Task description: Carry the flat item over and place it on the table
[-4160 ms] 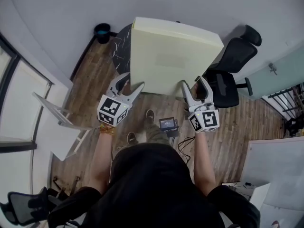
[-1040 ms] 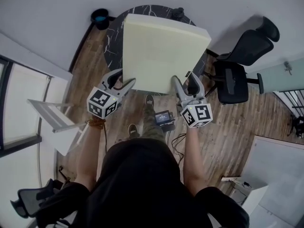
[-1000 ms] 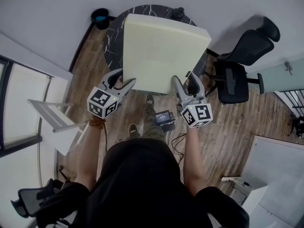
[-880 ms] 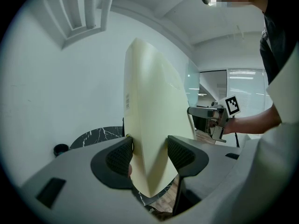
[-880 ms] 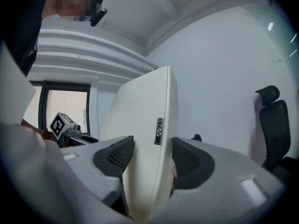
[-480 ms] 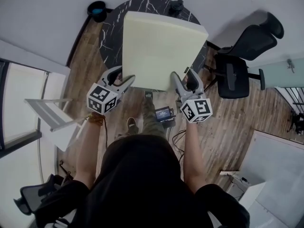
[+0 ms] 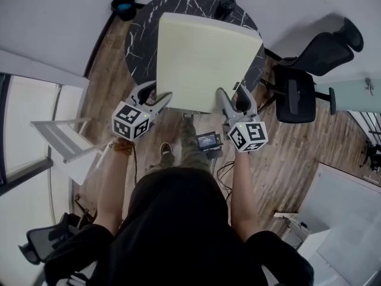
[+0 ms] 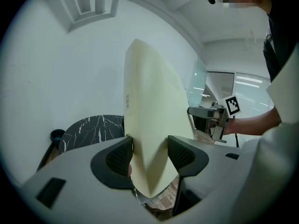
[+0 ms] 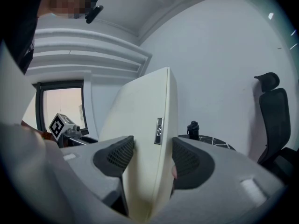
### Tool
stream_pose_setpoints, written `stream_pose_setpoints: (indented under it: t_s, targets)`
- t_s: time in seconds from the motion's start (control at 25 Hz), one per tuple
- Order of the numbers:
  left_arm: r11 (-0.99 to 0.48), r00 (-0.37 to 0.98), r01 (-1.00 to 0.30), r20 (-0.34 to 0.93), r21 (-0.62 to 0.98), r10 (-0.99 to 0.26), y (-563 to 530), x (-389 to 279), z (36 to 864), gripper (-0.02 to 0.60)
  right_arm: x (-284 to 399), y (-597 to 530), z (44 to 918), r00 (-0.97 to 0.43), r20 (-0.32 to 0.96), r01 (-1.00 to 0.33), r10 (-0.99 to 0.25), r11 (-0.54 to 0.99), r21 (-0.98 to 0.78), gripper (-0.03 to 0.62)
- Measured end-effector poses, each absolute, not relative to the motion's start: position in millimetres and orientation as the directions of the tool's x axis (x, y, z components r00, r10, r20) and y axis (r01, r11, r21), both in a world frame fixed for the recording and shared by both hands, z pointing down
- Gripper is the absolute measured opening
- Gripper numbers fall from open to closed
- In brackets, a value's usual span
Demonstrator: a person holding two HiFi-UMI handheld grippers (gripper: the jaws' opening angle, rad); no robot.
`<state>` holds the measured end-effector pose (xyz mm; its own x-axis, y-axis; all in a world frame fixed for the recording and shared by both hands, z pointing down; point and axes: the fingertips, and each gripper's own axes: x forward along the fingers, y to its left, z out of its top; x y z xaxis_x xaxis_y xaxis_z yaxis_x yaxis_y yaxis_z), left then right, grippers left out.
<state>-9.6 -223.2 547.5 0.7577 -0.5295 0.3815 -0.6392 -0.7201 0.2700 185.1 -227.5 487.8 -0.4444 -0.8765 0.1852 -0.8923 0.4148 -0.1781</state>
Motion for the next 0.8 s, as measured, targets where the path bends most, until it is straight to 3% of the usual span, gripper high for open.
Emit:
stream_pose_setpoints:
  t_s: [0.8]
  targets:
    - [-0.689,0.752,-0.646,0.428,0.328,-0.501,-241,1,580,0.238,196,-251,521,-0.454,0.251,-0.888,-0.855,0.409,-0.212,0.255]
